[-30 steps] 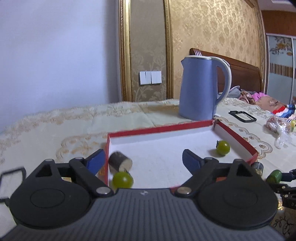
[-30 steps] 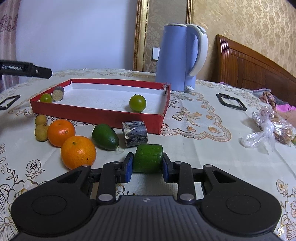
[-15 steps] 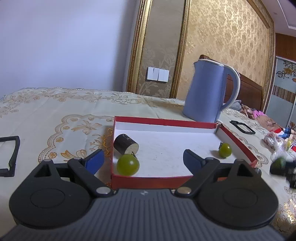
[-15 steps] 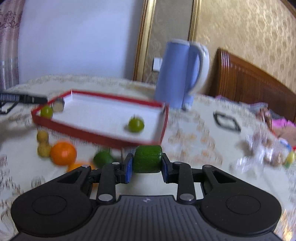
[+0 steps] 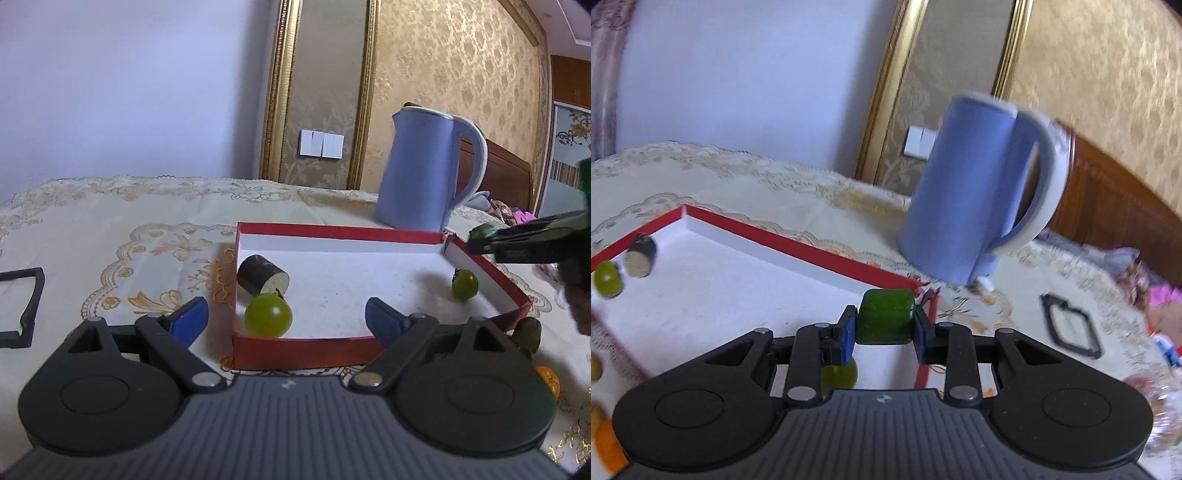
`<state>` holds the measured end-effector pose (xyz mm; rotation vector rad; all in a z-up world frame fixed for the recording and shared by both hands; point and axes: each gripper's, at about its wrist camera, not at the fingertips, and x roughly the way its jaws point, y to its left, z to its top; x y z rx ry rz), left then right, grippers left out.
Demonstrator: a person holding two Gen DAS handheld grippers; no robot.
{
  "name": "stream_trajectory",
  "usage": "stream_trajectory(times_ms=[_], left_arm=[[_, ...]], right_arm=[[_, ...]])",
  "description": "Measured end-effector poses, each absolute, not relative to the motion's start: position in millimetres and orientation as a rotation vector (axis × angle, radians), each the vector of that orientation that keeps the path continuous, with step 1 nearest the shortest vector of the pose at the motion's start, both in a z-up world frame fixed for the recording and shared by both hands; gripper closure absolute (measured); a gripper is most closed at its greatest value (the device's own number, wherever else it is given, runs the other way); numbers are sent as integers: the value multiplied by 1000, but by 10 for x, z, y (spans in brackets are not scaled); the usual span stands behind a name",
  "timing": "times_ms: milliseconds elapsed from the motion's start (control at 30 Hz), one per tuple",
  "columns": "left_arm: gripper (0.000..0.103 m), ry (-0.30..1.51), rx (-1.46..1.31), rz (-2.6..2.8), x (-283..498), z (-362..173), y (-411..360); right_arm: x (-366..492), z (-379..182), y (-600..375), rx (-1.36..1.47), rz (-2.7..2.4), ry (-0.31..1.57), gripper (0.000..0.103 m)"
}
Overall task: Organize fruits
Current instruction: 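Carry the cucumber chunk into the red tray and open the right gripper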
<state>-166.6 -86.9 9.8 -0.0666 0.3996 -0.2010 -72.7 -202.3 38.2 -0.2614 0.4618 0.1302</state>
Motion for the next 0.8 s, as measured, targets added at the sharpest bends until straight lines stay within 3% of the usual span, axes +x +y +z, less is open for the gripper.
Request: stream_trajectory(times_ms=[367, 800], left_arm=[[12, 438, -83, -207, -1609, 76, -855], [12, 470, -85, -193, -1559, 56, -847]], right_arm=[[-199, 127, -2088, -170, 154, 620, 73], [-188, 152, -2169, -128, 154, 613, 72]])
